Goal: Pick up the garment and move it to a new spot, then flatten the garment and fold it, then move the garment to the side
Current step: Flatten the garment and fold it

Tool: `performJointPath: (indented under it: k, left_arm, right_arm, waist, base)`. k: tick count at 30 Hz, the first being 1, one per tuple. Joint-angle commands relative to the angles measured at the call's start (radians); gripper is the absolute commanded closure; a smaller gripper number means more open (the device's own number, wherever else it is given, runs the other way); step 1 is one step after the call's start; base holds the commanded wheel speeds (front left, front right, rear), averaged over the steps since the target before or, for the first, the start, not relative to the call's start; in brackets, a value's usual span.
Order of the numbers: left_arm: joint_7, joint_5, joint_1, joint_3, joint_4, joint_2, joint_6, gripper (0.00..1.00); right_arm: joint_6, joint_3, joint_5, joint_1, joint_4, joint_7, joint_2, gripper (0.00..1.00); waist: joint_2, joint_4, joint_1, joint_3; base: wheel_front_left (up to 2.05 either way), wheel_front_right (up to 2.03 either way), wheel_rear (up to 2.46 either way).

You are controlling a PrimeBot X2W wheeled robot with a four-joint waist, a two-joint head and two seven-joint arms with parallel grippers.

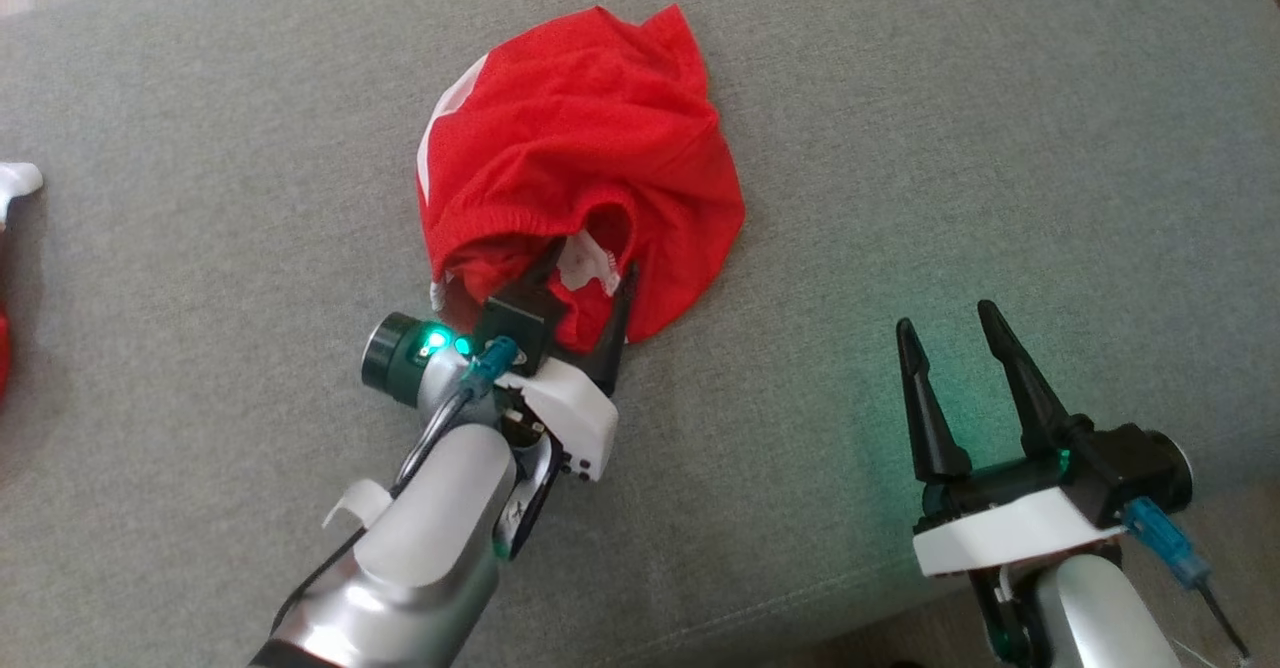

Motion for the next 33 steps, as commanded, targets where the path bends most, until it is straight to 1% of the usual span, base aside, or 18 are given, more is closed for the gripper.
performJointPath:
  k: [1,7,13,16,17,19,20,22,23,24,30,33]
  left_arm:
    - [-0.011,0.020,-0.014,0.021,-0.016,0.002,-0.006,0.00]
    - [-0.011,0.045,-0.007,-0.001,0.015,0.002,-0.007,0.00]
    - [-0.011,0.045,-0.013,-0.026,0.050,0.002,-0.013,0.00]
    - [-0.011,0.045,-0.020,-0.043,0.071,0.002,-0.012,0.03]
    - [-0.011,0.044,-0.023,-0.048,0.076,0.002,-0.012,0.12]
    - [-0.011,0.037,-0.028,-0.055,0.079,0.002,-0.010,0.21]
    - [-0.011,0.033,-0.031,-0.059,0.081,0.002,-0.009,0.27]
    - [-0.011,0.024,-0.036,-0.067,0.085,0.002,-0.005,0.54]
    - [-0.011,0.019,-0.038,-0.070,0.087,0.002,-0.003,0.72]
    - [-0.011,0.013,-0.040,-0.074,0.087,0.002,-0.005,1.00]
    - [-0.011,-0.047,-0.049,-0.095,0.049,0.002,-0.051,1.00]
    - [-0.011,-0.082,-0.078,-0.115,0.020,0.002,-0.096,1.00]
  right_arm:
    - [0.007,0.016,0.005,-0.024,-0.026,-0.003,-0.004,0.00]
    - [0.007,0.012,0.004,-0.024,-0.025,-0.003,-0.004,0.00]
    - [0.007,0.014,0.010,-0.023,-0.023,-0.003,-0.004,0.00]
    - [0.007,0.015,0.012,-0.025,-0.021,-0.003,-0.004,0.00]
    - [0.007,0.016,0.013,-0.026,-0.021,-0.003,-0.004,0.00]
    - [0.007,0.016,0.015,-0.026,-0.020,-0.003,-0.004,0.00]
    - [0.007,0.018,0.015,-0.027,-0.020,-0.003,-0.004,0.00]
    - [0.007,0.020,0.017,-0.027,-0.018,-0.003,-0.004,0.00]
    - [0.007,0.021,0.017,-0.028,-0.017,-0.003,-0.004,0.00]
    - [0.007,0.023,0.018,-0.028,-0.017,-0.003,-0.004,0.00]
    - [0.007,0.014,0.021,-0.017,-0.010,-0.003,-0.004,0.00]
    - [0.007,0.012,0.027,-0.008,-0.008,-0.003,-0.004,0.00]
  waist:
    - [0.0000,0.001,0.0000,0.000]
    - [0.0000,0.003,0.0000,-0.001]
    - [0.0000,0.004,0.0000,-0.001]
    - [0.0000,0.003,0.0000,-0.001]
    - [0.0000,0.002,0.0000,-0.001]
    - [0.0000,0.001,0.0000,-0.002]
    - [0.0000,-0.001,0.0000,-0.002]
    - [0.0000,-0.003,0.0000,-0.003]
    - [0.0000,-0.004,0.0000,-0.004]
    - [0.0000,-0.006,0.0000,-0.005]
    - [0.0000,-0.009,0.0000,-0.033]
    - [0.0000,-0.011,0.0000,-0.062]
  base:
    - [0.00,0.00,0.00]
    - [0.00,0.00,0.00]
    - [0.00,0.00,0.00]
    - [0.00,0.00,0.00]
    - [0.00,0.00,0.00]
    - [0.00,0.00,0.00]
    - [0.00,0.00,0.00]
    - [0.00,0.00,0.00]
    - [0.00,0.00,0.00]
    - [0.00,0.00,0.00]
    - [0.00,0.00,0.00]
    - [0.00,0.00,0.00]
